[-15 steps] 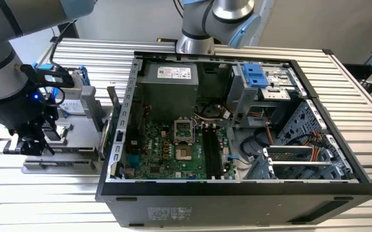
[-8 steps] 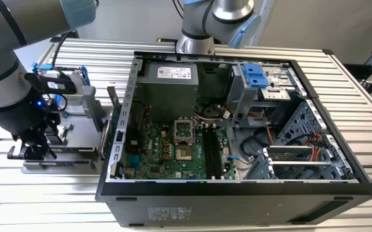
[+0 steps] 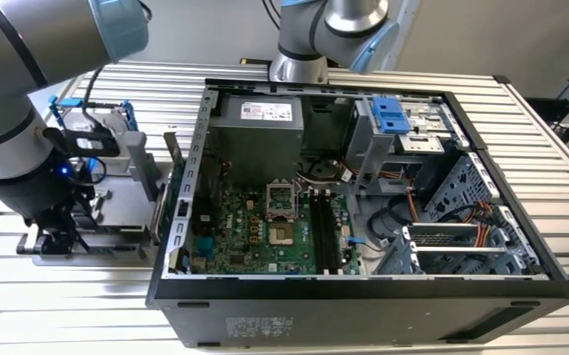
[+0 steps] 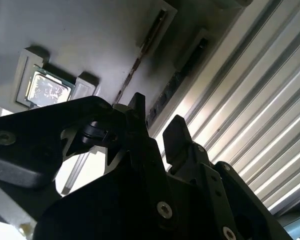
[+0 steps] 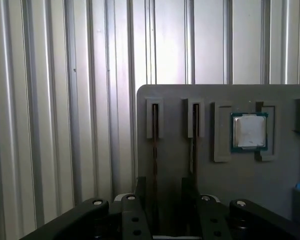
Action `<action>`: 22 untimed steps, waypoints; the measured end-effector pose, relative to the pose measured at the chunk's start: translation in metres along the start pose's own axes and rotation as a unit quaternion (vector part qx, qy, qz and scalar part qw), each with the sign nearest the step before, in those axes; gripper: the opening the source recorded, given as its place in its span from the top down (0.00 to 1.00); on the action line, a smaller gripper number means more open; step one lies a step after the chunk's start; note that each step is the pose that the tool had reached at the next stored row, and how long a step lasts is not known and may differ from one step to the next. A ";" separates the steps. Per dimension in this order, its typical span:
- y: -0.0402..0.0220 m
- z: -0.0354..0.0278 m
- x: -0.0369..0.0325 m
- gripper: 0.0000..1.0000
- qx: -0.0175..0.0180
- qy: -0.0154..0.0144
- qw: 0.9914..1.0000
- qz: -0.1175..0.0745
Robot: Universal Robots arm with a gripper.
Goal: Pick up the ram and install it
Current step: 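Pick up the ram and move it above insertion slot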
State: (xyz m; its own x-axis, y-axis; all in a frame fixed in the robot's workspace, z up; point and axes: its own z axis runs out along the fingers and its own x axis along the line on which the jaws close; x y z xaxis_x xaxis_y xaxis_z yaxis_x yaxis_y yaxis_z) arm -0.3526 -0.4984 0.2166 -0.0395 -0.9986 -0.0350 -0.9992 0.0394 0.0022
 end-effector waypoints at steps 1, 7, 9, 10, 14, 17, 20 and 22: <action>0.0000 0.0017 0.0002 0.00 0.000 0.000 1.000 0.000; -0.0001 0.0117 0.0009 0.00 0.000 0.000 1.000 0.004; -0.0001 0.0149 0.0010 0.00 0.000 0.000 1.000 0.005; -0.0001 0.0167 0.0011 0.00 0.000 0.000 1.000 0.005; -0.0001 0.0219 0.0015 0.00 0.000 0.000 1.000 0.006; -0.0001 0.0237 0.0017 0.00 0.000 0.000 1.000 0.006; -0.0001 0.0246 0.0018 0.00 0.000 0.000 1.000 0.006; -0.0002 0.0248 0.0022 0.00 0.000 0.000 1.000 0.006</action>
State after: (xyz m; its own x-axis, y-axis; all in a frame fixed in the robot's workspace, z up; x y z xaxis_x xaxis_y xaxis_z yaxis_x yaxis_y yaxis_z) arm -0.3525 -0.4997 0.1918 -0.0523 -0.9980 -0.0350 -0.9986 0.0522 0.0023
